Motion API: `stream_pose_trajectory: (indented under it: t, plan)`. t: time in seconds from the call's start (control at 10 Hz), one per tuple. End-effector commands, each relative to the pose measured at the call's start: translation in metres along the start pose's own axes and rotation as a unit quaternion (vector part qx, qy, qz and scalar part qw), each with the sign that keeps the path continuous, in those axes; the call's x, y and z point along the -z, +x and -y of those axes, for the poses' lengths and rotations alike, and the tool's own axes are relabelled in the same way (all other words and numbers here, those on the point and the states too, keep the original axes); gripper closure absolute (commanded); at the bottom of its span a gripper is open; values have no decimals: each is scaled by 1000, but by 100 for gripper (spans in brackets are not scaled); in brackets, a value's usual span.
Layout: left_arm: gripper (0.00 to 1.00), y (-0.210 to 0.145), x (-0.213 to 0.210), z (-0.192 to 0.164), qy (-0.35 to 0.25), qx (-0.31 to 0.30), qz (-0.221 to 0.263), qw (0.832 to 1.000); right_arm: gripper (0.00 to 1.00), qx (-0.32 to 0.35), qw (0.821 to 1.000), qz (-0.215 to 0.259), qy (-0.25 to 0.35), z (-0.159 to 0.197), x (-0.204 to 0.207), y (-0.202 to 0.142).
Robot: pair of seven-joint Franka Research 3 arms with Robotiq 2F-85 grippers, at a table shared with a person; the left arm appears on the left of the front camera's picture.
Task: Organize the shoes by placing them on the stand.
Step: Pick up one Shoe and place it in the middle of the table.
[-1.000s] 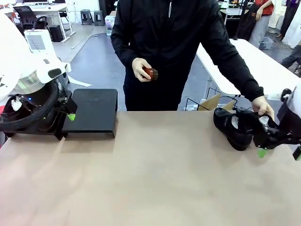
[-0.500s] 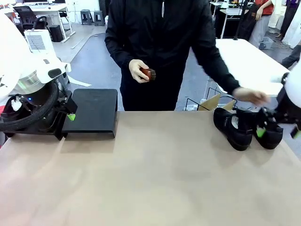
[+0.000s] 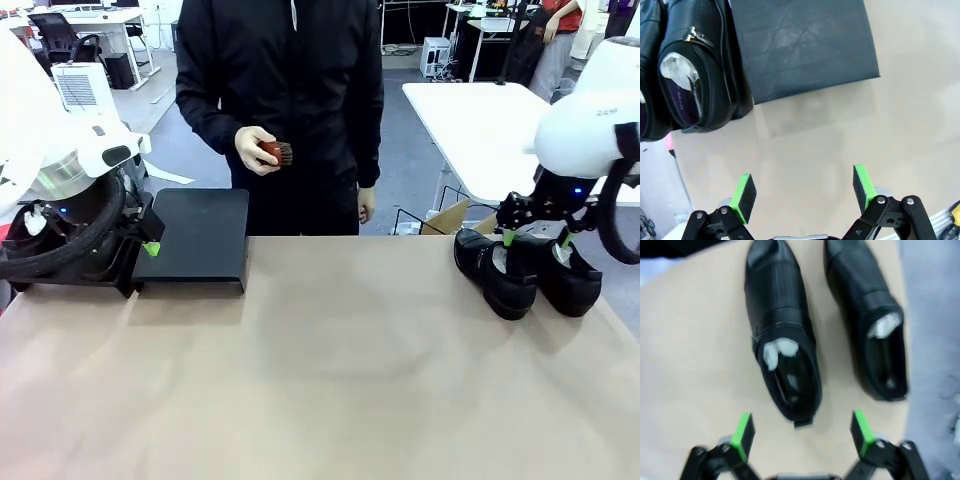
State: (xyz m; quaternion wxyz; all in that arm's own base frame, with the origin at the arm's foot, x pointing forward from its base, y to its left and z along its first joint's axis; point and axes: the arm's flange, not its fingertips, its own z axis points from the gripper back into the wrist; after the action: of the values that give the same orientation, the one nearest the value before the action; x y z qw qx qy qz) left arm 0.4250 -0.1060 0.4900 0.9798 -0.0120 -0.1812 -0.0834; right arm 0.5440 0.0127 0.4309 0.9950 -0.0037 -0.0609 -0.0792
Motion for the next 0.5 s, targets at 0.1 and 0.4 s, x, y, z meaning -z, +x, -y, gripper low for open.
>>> stream_pose_trajectory:
  t: [0.1,0.4]
  plan:
    - [0,-1,1,0,9,-4,4,1000,0,25,999,-43,-7,-4,9,29]
    - [0,-1,1,0,9,-4,4,1000,0,4,1000,-28,-1,0,21,27]
